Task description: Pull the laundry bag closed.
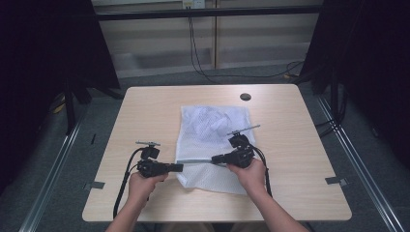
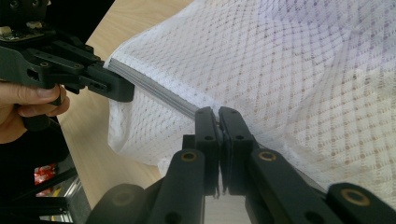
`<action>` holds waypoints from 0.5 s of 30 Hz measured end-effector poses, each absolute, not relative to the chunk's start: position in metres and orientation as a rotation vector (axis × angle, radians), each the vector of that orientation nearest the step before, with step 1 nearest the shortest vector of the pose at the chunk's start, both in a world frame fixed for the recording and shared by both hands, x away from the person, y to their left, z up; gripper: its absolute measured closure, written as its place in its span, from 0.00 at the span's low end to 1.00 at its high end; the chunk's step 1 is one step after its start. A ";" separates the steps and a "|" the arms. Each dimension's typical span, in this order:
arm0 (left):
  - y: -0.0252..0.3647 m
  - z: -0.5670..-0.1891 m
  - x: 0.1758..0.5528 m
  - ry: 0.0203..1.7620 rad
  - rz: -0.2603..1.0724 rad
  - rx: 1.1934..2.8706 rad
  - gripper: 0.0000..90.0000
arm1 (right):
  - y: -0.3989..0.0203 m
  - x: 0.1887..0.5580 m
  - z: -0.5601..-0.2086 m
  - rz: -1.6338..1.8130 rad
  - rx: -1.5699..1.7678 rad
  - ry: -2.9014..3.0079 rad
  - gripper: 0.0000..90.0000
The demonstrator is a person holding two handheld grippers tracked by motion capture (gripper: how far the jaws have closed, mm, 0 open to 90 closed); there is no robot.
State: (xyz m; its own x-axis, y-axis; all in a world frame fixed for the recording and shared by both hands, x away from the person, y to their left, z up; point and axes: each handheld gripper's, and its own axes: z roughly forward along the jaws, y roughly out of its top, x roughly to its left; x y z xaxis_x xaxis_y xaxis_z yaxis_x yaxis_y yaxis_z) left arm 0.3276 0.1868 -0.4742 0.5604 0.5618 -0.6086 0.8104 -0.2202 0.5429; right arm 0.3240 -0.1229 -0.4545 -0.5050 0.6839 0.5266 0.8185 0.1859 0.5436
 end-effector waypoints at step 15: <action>0.186 -0.474 0.328 1.107 -0.354 1.918 0.98 | -0.124 0.324 -0.455 -1.218 -1.460 -2.291 0.97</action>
State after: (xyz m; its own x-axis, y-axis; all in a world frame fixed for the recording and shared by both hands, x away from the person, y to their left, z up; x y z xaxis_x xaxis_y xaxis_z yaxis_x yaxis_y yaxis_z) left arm 0.3277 0.1865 -0.4744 0.5641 0.5613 -0.6056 0.8086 -0.2267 0.5430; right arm 0.3243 -0.1240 -0.4554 -0.5090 0.6825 0.5245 0.8166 0.1902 0.5450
